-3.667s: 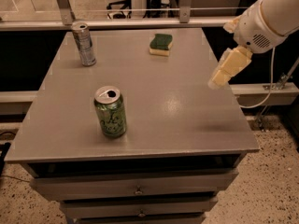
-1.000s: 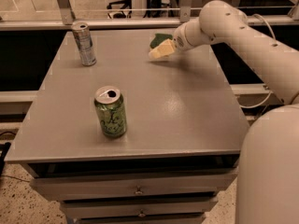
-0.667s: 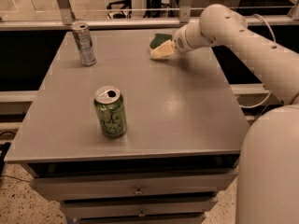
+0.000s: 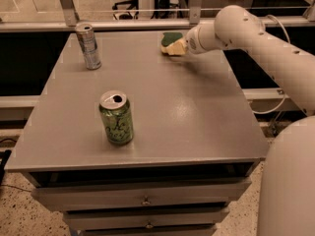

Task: Move sponge near green can

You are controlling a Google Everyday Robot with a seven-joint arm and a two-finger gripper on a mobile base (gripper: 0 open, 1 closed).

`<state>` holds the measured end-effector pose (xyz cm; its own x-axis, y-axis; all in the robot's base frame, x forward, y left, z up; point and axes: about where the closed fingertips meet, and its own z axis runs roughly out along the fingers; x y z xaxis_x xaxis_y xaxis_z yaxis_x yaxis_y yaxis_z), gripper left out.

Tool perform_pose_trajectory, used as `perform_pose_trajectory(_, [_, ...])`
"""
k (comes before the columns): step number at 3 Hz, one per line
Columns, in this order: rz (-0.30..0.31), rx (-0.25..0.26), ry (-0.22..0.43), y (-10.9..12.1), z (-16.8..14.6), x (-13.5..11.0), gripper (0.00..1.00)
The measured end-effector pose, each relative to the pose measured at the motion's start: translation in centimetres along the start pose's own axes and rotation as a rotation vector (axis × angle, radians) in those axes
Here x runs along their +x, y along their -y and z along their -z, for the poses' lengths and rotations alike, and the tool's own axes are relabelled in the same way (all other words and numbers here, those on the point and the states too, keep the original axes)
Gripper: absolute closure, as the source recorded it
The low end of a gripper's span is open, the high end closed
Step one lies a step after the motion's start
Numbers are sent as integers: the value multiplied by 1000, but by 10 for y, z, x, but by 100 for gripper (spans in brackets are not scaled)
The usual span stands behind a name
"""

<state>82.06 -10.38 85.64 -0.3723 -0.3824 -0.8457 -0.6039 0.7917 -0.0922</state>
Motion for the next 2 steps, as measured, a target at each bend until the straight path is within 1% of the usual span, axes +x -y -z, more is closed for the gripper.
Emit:
perform_pose_trajectory(1, [29, -10, 56, -4, 24, -16, 96])
perform_pose_trajectory(2, [81, -44, 105, -16, 58, -30, 100])
